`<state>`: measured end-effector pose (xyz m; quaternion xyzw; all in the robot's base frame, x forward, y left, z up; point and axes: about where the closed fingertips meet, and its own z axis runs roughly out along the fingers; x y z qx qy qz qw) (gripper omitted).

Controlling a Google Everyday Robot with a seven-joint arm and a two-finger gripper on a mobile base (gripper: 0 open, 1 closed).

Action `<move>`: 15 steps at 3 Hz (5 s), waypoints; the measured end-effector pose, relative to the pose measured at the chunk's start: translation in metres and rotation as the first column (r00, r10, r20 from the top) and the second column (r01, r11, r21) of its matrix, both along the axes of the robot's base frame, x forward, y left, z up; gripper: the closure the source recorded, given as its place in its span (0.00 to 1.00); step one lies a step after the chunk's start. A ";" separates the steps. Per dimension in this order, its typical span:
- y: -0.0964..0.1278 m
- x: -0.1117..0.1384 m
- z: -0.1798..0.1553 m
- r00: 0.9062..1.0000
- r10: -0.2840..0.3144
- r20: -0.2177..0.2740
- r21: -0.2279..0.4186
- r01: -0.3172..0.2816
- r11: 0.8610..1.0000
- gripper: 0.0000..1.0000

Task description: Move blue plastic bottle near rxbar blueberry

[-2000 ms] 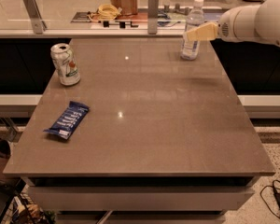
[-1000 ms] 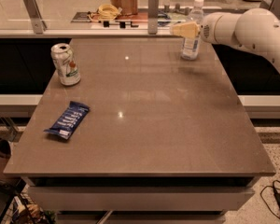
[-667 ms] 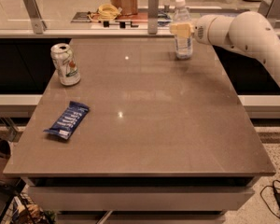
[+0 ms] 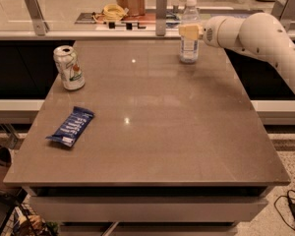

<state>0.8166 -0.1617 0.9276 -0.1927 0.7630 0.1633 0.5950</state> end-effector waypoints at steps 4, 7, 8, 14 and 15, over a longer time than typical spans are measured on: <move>-0.006 -0.017 0.042 0.999 0.045 -0.016 0.016 -0.044 0.999 1.00; 0.031 -0.097 0.074 0.968 0.252 -0.015 0.110 -0.249 0.962 1.00; 0.059 -0.125 0.072 0.952 0.305 -0.008 0.102 -0.303 0.948 1.00; 0.200 -0.271 0.021 0.880 0.471 0.054 0.036 -0.473 0.880 1.00; 0.213 -0.281 0.008 0.885 0.463 0.046 0.064 -0.465 0.883 1.00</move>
Offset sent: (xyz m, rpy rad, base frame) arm 0.0004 0.0019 -0.0009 0.0004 0.0012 0.0026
